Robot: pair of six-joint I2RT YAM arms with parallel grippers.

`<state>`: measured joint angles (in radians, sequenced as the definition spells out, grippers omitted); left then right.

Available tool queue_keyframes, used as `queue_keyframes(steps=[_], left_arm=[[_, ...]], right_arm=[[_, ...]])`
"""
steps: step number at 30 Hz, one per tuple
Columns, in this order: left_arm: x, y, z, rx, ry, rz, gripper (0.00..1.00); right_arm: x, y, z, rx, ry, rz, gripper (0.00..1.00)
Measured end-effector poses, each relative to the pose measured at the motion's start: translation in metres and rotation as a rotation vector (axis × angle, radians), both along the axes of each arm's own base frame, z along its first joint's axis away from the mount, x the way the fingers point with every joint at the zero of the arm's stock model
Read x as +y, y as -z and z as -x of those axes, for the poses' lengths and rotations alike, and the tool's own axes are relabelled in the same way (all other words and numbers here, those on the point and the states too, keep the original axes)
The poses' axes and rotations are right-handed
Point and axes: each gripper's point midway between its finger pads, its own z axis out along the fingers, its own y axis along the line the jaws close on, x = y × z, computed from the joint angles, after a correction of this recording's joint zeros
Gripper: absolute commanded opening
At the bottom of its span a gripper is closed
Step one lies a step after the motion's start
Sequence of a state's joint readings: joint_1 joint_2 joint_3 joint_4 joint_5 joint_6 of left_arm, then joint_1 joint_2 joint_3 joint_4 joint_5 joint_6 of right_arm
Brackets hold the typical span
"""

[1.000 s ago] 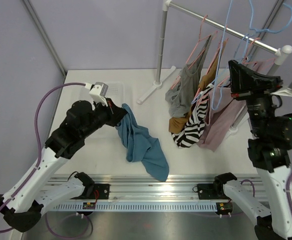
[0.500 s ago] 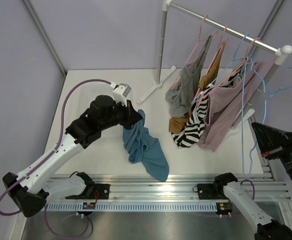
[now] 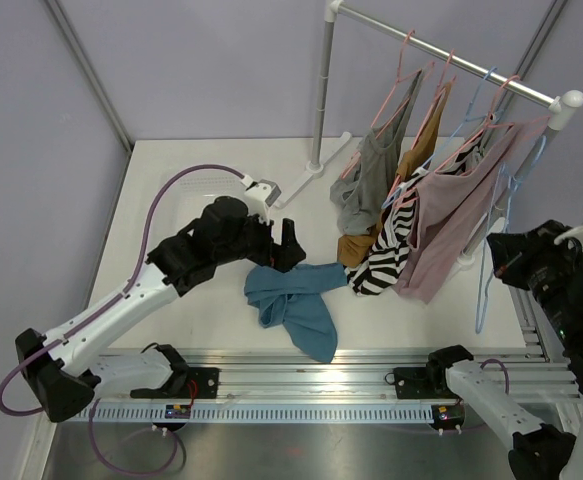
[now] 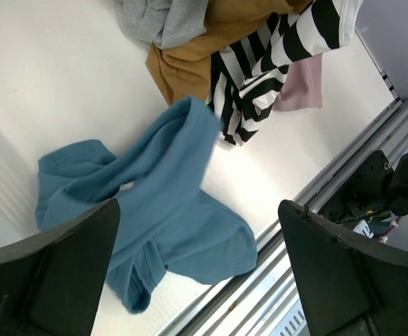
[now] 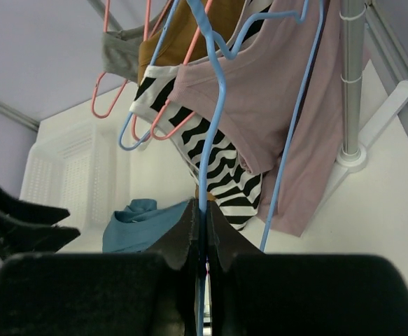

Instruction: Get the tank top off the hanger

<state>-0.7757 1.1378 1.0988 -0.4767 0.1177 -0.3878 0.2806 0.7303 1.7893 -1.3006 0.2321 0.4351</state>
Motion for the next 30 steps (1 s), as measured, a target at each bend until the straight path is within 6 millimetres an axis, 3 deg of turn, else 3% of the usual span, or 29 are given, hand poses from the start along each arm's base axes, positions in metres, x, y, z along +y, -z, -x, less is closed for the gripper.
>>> queue_keyframes(steps=[8, 12, 21, 30], left_arm=[[0.026, -0.023, 0.021, -0.082, -0.054, -0.004, 0.99], [0.04, -0.016, 0.029, -0.089, -0.083, -0.029, 0.99], [0.059, 0.01, 0.033, -0.064, -0.137, -0.109, 0.99], [0.057, 0.032, 0.04, -0.038, -0.153, -0.168, 0.99]], right_arm=[[0.008, -0.004, -0.073, 0.059, 0.052, 0.068, 0.0], [0.006, -0.017, -0.094, 0.044, 0.087, 0.099, 0.0], [-0.009, -0.032, -0.113, -0.004, 0.184, 0.152, 0.0], [-0.022, -0.032, -0.134, -0.009, 0.264, 0.241, 0.0]])
